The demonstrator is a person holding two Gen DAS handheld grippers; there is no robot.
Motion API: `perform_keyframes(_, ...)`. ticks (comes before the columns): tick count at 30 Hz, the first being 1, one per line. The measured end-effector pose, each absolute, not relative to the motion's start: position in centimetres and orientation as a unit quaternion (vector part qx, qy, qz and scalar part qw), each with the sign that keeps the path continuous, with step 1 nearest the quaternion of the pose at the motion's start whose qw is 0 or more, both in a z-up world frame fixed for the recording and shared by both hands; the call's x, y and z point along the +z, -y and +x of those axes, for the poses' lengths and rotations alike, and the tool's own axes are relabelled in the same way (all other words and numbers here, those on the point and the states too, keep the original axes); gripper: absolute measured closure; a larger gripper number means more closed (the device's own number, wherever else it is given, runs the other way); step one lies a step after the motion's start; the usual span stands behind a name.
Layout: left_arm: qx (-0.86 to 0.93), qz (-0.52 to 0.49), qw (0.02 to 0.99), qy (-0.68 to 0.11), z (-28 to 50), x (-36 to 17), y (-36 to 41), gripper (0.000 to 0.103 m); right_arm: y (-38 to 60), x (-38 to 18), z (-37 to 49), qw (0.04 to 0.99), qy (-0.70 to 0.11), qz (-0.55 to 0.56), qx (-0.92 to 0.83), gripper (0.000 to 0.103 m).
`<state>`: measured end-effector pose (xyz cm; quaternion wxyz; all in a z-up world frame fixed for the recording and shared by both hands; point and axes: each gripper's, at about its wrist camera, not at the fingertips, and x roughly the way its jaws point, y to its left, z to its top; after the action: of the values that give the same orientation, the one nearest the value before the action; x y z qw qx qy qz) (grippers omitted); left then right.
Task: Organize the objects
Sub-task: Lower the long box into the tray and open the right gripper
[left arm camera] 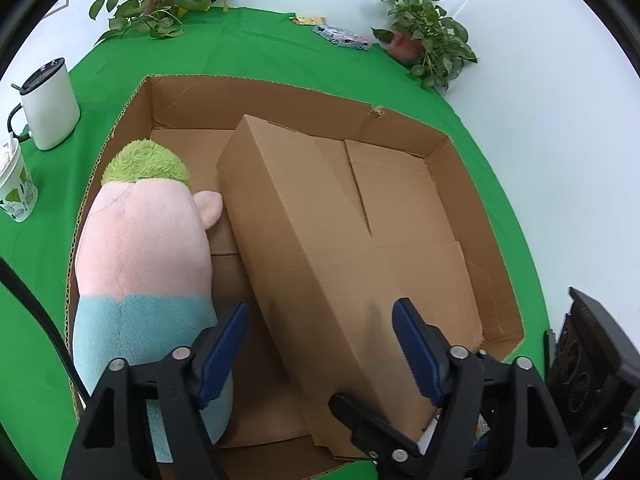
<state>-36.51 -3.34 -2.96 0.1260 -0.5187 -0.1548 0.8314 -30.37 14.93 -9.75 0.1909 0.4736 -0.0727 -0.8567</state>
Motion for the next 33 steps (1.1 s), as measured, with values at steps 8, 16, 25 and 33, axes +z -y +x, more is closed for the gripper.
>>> perform_keyframes(8,0.837,-0.504,0.142,0.159,-35.1,-3.0,4.1,0.035,-13.3,-10.9,-29.9,0.221,0.04,0.472,-0.853,0.02)
perform_keyframes(16,0.845,-0.49,0.135,0.17,-33.7,-2.2,5.7,0.035,-13.6,-10.6,-30.3,0.256,0.065,0.478,-0.838,0.016)
perform_keyframes(25,0.856,-0.469,0.125,0.177,-31.4,-1.4,7.9,0.035,-13.4,-10.0,-31.4,0.255,0.073,0.499,-0.825,0.015)
perform_keyframes(33,0.864,-0.454,0.124,0.181,-29.5,-0.5,9.7,0.035,-10.7,-10.1,-29.8,0.26,0.021,0.488,-0.833,0.013)
